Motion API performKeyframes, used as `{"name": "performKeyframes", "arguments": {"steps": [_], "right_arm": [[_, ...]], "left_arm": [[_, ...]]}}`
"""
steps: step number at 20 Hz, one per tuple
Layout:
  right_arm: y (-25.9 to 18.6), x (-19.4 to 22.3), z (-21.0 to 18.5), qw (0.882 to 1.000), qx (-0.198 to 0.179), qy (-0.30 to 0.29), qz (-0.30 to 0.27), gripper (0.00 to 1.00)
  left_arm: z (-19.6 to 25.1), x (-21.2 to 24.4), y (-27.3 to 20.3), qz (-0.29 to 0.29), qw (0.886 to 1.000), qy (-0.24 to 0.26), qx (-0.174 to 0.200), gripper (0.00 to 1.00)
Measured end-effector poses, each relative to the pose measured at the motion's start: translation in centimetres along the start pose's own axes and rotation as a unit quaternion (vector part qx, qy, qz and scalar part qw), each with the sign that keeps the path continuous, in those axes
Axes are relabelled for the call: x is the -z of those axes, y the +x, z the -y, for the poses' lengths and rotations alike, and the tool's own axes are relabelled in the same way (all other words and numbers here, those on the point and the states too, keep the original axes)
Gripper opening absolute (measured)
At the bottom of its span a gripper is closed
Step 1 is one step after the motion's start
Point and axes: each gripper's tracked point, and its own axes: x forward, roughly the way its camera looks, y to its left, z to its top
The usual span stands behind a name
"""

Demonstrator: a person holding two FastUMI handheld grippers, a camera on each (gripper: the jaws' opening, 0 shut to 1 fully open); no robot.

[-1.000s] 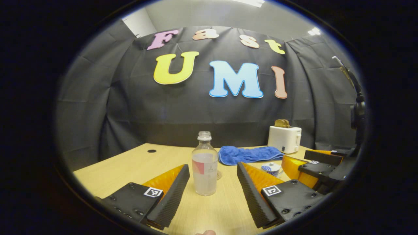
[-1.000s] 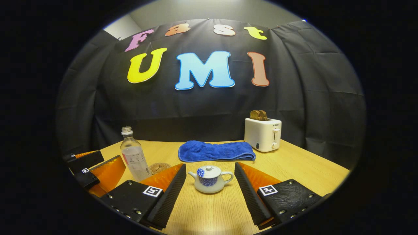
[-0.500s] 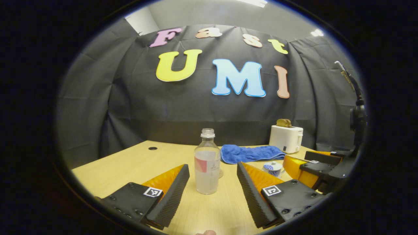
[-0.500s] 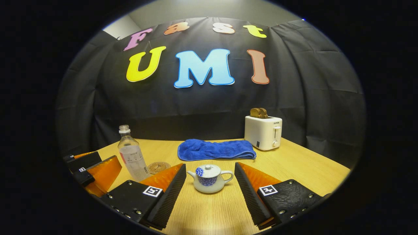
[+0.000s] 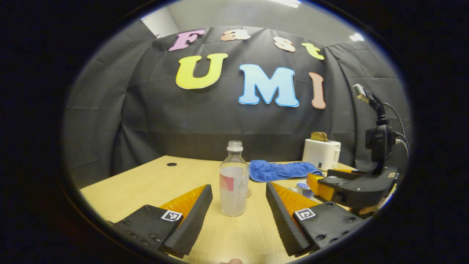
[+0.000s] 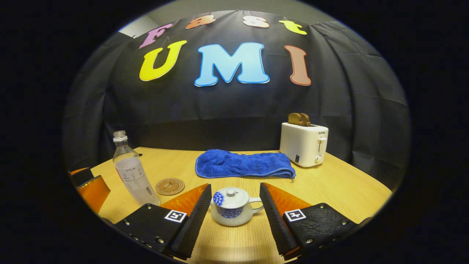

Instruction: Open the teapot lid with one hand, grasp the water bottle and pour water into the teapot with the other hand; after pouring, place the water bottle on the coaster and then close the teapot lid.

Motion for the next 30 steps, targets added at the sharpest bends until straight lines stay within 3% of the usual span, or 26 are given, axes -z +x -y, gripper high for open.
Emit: {"name": "performKeyframes", "arguments": {"steps": [4, 7, 10, 16, 18, 25, 26, 30], "right_arm": [[2.1, 0.6, -0.5, 1.0, -0.014, -0.003, -0.012, 0.77], [2.8, 0.9, -0.4, 1.0, -0.011, -0.006, -0.017, 0.61], [3.1, 1.1, -0.4, 1.0, -0.012, -0.01, -0.019, 0.54], [3.2, 0.6, -0.2, 1.0, -0.015, -0.018, -0.009, 0.54], [3.4, 0.8, -0.4, 1.0, -0.015, -0.02, -0.009, 0.18], [3.9, 1.0, 0.4, 1.0, -0.009, 0.0, -0.005, 0.18], [3.9, 0.8, 0.2, 1.0, -0.01, 0.002, -0.007, 0.05], [3.5, 0.6, -0.3, 1.0, -0.018, -0.002, -0.004, 0.05]], "left_arm": [[-0.3, 0.3, 0.2, -0.005, 1.0, -0.005, 0.0, 1.0], [-0.4, 0.5, 0.3, -0.008, 1.0, -0.006, -0.001, 1.0], [-0.4, 0.7, 0.4, -0.008, 1.0, -0.006, 0.0, 1.0], [-0.1, 1.0, 0.5, -0.011, 1.0, -0.002, 0.003, 1.0], [-0.1, 0.9, 0.5, -0.01, 1.0, -0.002, 0.003, 1.0], [-0.3, 1.3, 0.7, -0.014, 1.0, -0.001, 0.0, 1.0], [-0.5, 1.5, 0.7, -0.015, 1.0, 0.001, -0.002, 1.0], [-0.9, 1.9, 1.0, -0.019, 1.0, -0.007, -0.003, 1.0]]}}
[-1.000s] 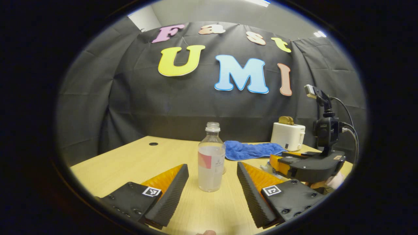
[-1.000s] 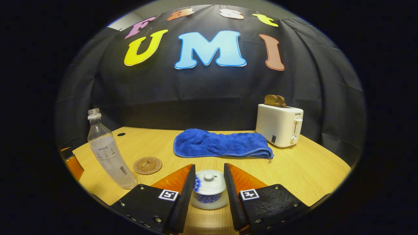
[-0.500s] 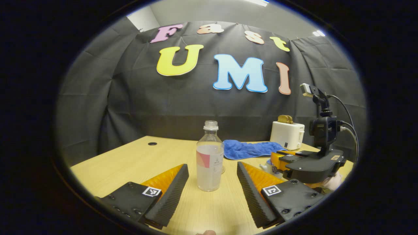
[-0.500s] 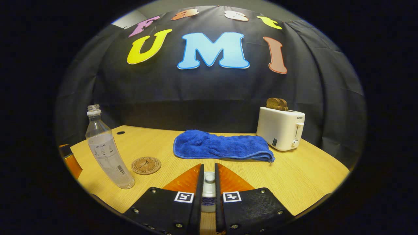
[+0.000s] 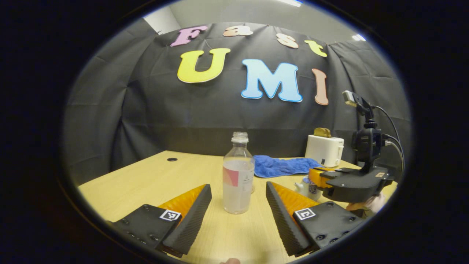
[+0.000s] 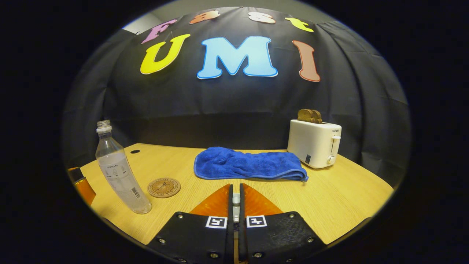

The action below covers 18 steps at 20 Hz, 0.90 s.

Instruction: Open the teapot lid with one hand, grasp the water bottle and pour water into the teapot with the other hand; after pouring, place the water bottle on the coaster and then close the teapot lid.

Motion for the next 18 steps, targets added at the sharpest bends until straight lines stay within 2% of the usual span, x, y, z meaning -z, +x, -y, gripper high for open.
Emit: {"name": "performKeyframes", "arguments": {"steps": [5, 9, 13, 18], "right_arm": [[-0.7, -1.4, 0.0, 1.0, -0.008, 0.013, 0.025, 0.05], [-1.6, -3.1, 0.7, 0.998, -0.004, 0.016, 0.06, 0.05], [-2.6, -4.6, 2.5, 0.996, 0.017, 0.011, 0.091, 0.05], [-3.2, -4.8, 4.1, 0.995, 0.03, 0.023, 0.096, 0.05]], "left_arm": [[0.0, 0.9, 1.1, -0.014, 1.0, -0.001, 0.0, 1.0], [-0.2, 1.1, 2.7, -0.016, 1.0, 0.023, -0.004, 1.0], [-0.8, 1.5, 4.8, -0.023, 0.999, 0.042, -0.012, 1.0], [-0.8, 2.1, 6.5, -0.026, 0.998, 0.048, -0.012, 1.0]]}}
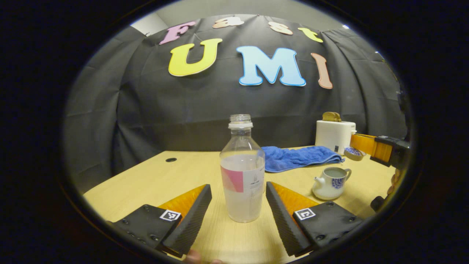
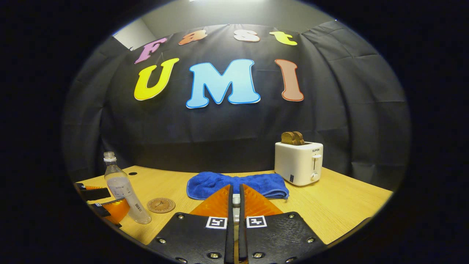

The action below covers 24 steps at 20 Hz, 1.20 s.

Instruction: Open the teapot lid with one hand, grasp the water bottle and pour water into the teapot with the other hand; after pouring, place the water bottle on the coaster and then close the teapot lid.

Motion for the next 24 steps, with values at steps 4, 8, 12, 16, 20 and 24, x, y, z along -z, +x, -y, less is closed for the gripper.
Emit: {"name": "performKeyframes", "arguments": {"steps": [4, 8, 12, 16, 20, 24], "right_arm": [[-0.3, -0.2, 0.9, 1.0, 0.009, 0.002, 0.002, 0.05], [-0.5, -0.2, 1.6, 1.0, 0.014, 0.013, 0.002, 0.05], [-0.7, 0.7, 3.2, 1.0, 0.026, 0.009, -0.007, 0.05], [-1.0, 1.1, 4.3, 0.999, 0.036, 0.023, -0.014, 0.05], [-1.4, 1.0, 5.1, 0.999, 0.044, 0.023, -0.008, 0.05], [-1.8, 1.1, 5.9, 0.998, 0.05, 0.035, -0.009, 0.05]], "left_arm": [[0.0, 0.2, 1.2, -0.002, 1.0, 0.0, -0.002, 1.0], [-0.1, -0.1, 2.4, 0.004, 1.0, 0.005, -0.004, 1.0], [0.1, -0.4, 3.2, 0.01, 1.0, 0.021, -0.006, 1.0], [0.7, -0.7, 3.6, 0.014, 0.999, 0.036, -0.002, 0.94], [1.2, -0.8, 3.9, 0.013, 0.997, 0.072, -0.002, 0.89], [1.9, -1.1, 4.3, 0.008, 0.989, 0.145, 0.0, 0.88]]}}
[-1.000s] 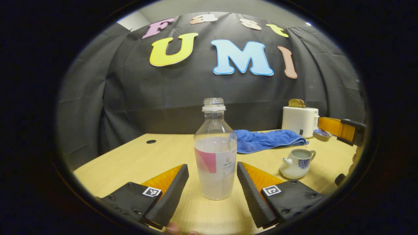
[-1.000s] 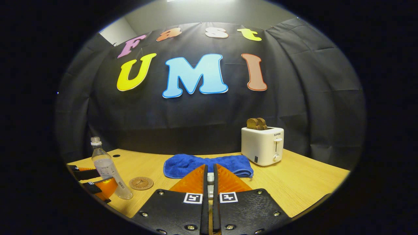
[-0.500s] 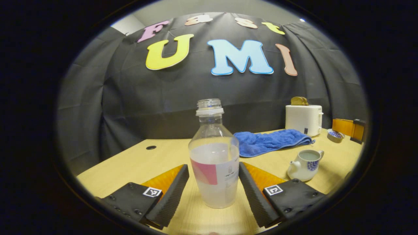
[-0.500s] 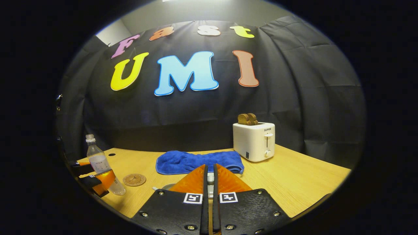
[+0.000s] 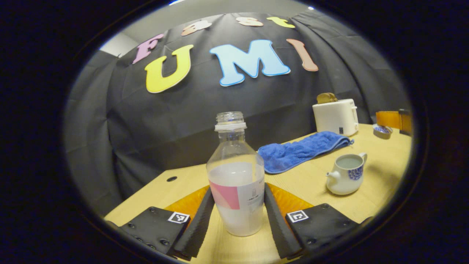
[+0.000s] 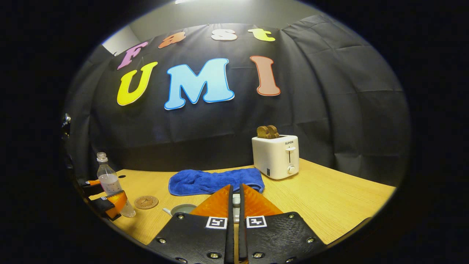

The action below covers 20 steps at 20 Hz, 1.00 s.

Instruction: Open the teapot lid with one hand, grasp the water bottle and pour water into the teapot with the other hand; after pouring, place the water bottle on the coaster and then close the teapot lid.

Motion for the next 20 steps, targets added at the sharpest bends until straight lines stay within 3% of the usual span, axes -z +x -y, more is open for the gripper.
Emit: {"name": "performKeyframes", "arguments": {"steps": [7, 11, 15, 20], "right_arm": [[-0.7, 0.4, 1.5, 1.0, 0.009, 0.016, -0.001, 0.05], [-1.0, 0.3, 2.6, 1.0, 0.021, 0.016, 0.004, 0.05], [-1.4, 0.5, 3.7, 0.999, 0.029, 0.02, 0.004, 0.05], [-2.0, 1.4, 5.2, 0.999, 0.038, 0.026, -0.004, 0.05]], "left_arm": [[0.1, -0.9, 0.7, -0.008, 0.988, 0.152, -0.002, 0.89], [0.5, -1.4, 1.3, -0.008, 0.971, 0.239, -0.001, 0.89], [1.9, -2.0, 1.5, 0.0, 0.947, 0.322, 0.008, 0.89], [4.0, -1.9, 1.7, 0.007, 0.925, 0.38, 0.019, 0.89]]}}
